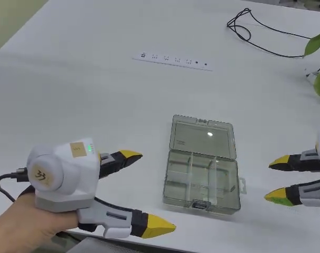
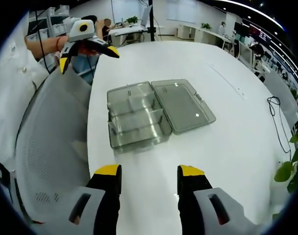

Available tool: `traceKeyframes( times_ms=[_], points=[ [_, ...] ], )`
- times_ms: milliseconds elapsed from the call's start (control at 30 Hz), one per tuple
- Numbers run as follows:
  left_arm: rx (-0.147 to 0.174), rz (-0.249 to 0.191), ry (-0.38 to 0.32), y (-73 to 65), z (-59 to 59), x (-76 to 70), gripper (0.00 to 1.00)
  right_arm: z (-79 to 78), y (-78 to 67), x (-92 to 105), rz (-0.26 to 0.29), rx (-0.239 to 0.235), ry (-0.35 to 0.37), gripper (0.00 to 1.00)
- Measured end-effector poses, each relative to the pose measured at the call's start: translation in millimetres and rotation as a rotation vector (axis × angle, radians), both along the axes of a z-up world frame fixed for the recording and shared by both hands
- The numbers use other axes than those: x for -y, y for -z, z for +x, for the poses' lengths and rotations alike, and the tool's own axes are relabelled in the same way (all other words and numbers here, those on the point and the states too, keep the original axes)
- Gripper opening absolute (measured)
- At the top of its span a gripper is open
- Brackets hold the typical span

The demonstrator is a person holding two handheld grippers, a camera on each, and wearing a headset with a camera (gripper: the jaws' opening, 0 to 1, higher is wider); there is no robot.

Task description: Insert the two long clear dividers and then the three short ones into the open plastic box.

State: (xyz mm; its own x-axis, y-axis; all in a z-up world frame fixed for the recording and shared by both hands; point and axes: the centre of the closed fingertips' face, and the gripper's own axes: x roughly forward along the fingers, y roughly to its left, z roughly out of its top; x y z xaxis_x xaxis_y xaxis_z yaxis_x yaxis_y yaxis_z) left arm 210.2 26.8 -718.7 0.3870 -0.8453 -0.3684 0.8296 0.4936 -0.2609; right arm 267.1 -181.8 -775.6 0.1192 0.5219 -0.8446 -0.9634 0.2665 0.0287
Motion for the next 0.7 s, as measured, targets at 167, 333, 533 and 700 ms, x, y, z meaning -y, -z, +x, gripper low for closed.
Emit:
traceKeyframes(
  times_ms=[167, 333, 533, 700],
  points=[
    [-0.006, 0.002, -0.003, 0.9, 0.8, -1.8, 0.96, 3.8, 15.1, 21.0, -0.067, -0.008, -0.017, 0.47],
    [-0.011, 0.002, -0.006, 1.9, 0.8, -2.9, 0.96, 3.0, 33.7, 42.5, -0.167, -0.022, -0.066, 0.48],
    [-0.018, 0.002, -0.010, 2.5, 1.6, -3.1, 0.96, 1.4, 51.3, 57.2, -0.257, -0.024, -0.147, 0.47],
    [-0.020, -0.001, -0.012, 1.7, 3.2, -3.0, 0.95, 2.6, 63.5, 66.4, -0.312, -0.029, -0.178, 0.46]
  ],
)
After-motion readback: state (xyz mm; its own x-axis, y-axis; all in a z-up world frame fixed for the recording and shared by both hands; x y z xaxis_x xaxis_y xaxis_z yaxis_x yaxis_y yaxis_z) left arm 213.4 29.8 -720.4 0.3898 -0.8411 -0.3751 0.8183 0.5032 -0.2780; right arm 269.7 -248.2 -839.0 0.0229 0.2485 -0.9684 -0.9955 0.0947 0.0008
